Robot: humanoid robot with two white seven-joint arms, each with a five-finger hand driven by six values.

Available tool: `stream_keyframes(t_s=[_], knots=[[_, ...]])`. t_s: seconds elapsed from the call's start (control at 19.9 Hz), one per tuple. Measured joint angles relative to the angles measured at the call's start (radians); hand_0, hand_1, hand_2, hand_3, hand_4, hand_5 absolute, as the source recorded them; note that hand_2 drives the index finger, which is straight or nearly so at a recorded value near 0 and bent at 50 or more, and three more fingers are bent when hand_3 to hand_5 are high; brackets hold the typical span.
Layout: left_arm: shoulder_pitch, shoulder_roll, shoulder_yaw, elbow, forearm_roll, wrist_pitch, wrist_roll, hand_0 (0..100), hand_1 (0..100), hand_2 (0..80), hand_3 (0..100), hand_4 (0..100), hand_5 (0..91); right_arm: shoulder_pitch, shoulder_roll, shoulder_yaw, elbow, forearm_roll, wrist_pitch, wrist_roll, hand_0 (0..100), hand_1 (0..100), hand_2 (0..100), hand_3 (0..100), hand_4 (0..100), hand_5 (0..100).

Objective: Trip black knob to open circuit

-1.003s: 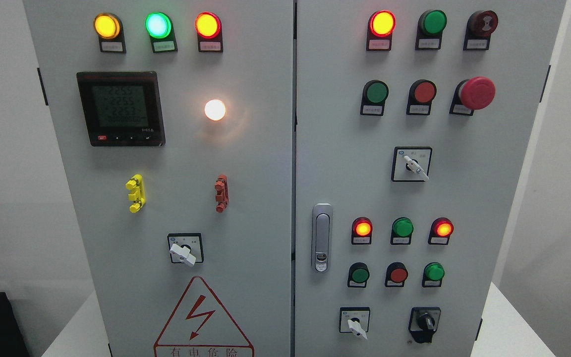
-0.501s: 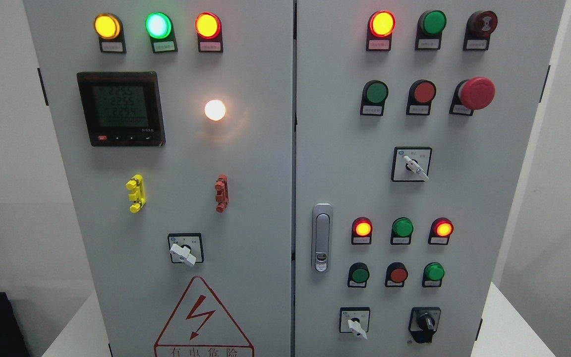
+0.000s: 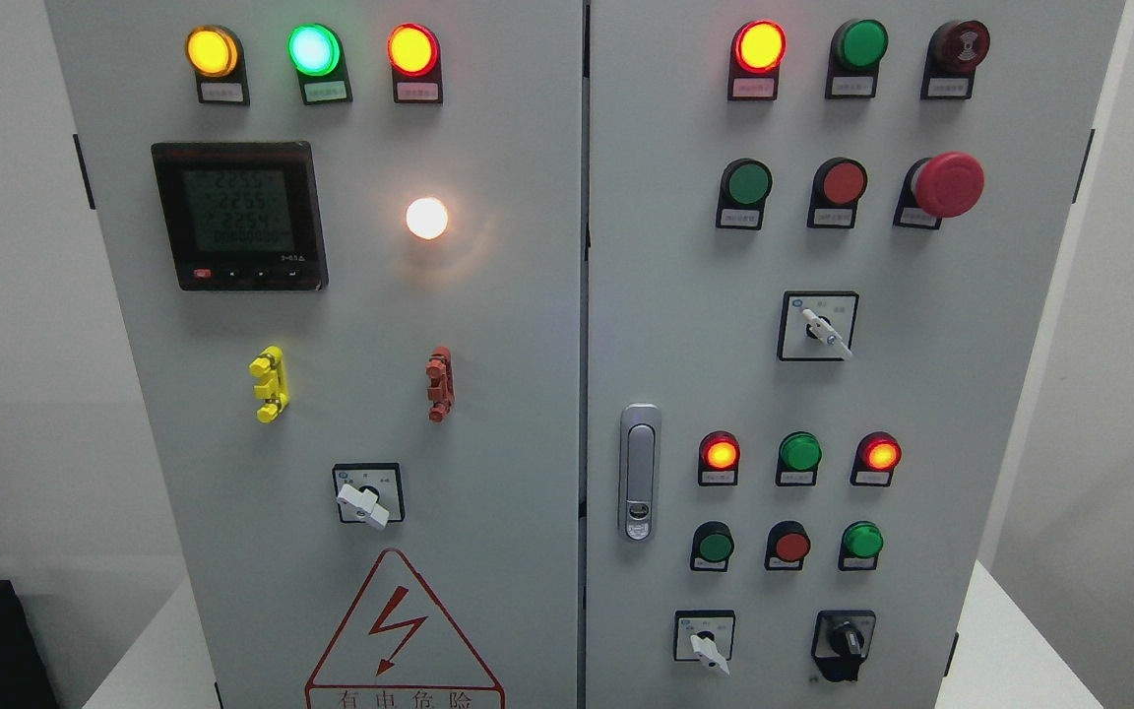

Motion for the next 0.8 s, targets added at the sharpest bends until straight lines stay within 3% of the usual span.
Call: stream_keyframes(t_s=[0.1, 0.3, 0.8], knots=[[0.000, 0.000, 0.000, 0.000, 0.000, 0.000, 0.000, 12, 39, 0.0, 0, 0, 0.0, 0.000, 0.000, -0.016, -0.004, 0.000, -0.046, 0.009, 14, 44, 0, 40, 26, 0], [0.000, 0.000, 0.000, 0.000, 0.000, 0.000, 0.000, 12, 39, 0.0, 0, 0, 0.0, 0.001, 0.000, -0.035, -0.016, 0.000, -0.094, 0.013, 16, 48, 0, 51, 39, 13], [0.000, 0.000, 0.000, 0.000, 0.000, 0.000, 0.000, 12, 39, 0.0, 0, 0, 0.0, 0.001, 0.000, -0.053, -0.113, 0.000, -0.217, 0.013, 25, 53, 0, 64, 49, 27]])
